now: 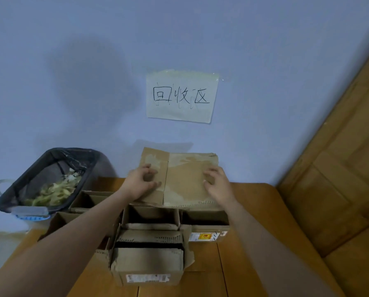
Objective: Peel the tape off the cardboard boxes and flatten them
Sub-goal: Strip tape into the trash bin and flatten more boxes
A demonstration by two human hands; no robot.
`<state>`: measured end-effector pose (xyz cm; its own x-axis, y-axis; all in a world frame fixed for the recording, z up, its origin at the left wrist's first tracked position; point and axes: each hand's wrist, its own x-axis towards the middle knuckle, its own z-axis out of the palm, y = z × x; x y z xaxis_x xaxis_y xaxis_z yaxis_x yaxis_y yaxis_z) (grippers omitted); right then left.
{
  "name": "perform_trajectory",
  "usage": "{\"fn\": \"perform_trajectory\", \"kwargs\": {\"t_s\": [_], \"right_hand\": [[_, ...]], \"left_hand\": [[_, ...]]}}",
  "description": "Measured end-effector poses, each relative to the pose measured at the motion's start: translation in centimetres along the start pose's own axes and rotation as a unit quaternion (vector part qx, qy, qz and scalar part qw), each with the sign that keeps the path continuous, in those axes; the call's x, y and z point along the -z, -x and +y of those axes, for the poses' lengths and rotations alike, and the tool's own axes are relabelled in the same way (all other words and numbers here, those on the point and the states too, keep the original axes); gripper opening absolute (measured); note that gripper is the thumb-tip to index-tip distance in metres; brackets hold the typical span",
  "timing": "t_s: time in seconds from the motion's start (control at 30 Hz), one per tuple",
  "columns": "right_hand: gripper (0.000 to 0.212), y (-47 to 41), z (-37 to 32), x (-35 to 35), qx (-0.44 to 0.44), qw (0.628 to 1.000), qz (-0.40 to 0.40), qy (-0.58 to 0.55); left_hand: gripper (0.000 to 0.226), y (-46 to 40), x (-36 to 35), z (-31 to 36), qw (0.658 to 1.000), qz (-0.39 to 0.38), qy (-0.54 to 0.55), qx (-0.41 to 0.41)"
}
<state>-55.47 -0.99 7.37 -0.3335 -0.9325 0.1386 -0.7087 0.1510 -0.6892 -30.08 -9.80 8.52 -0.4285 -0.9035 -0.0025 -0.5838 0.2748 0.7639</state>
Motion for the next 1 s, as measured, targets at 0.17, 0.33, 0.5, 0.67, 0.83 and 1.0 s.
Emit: {"fn": "perform_trajectory", "kwargs": {"t_s": [0.17, 0.33, 0.5, 0.67, 0.83, 1.0], "right_hand": [[0.05, -5.1, -0.2, -0.3, 0.01, 0.996, -0.055, 0.076], [0.055, -9.2, 0.9, -2.0, 0.008, 0.989, -0.088, 0.118], [0.059, -12.2, 3.2, -5.0, 0.007, 0.974, -0.145, 0.177], [0.055, -14.2, 6.6, -8.9, -0.03, 0.965, -0.185, 0.185], [0.056, -14.8, 10.8, -12.8, -0.065, 0.955, -0.225, 0.18], [0.049, -15.2, 14.7, -15.3, -0.087, 0.944, -0.25, 0.197]], "left_hand": [[0.06, -5.6, 0.5, -1.1, 0.995, -0.027, -0.091, 0.006], [0.058, -10.2, 0.0, -2.9, 0.987, -0.039, -0.156, -0.003], [0.058, -13.5, -1.8, -5.9, 0.982, -0.068, -0.173, 0.02], [0.056, -15.5, -5.9, -9.5, 0.974, -0.123, -0.181, 0.065], [0.054, -17.2, -9.9, -13.2, 0.95, -0.212, -0.197, 0.115], [0.075, -18.2, -13.1, -16.0, 0.922, -0.287, -0.233, 0.115]]}}
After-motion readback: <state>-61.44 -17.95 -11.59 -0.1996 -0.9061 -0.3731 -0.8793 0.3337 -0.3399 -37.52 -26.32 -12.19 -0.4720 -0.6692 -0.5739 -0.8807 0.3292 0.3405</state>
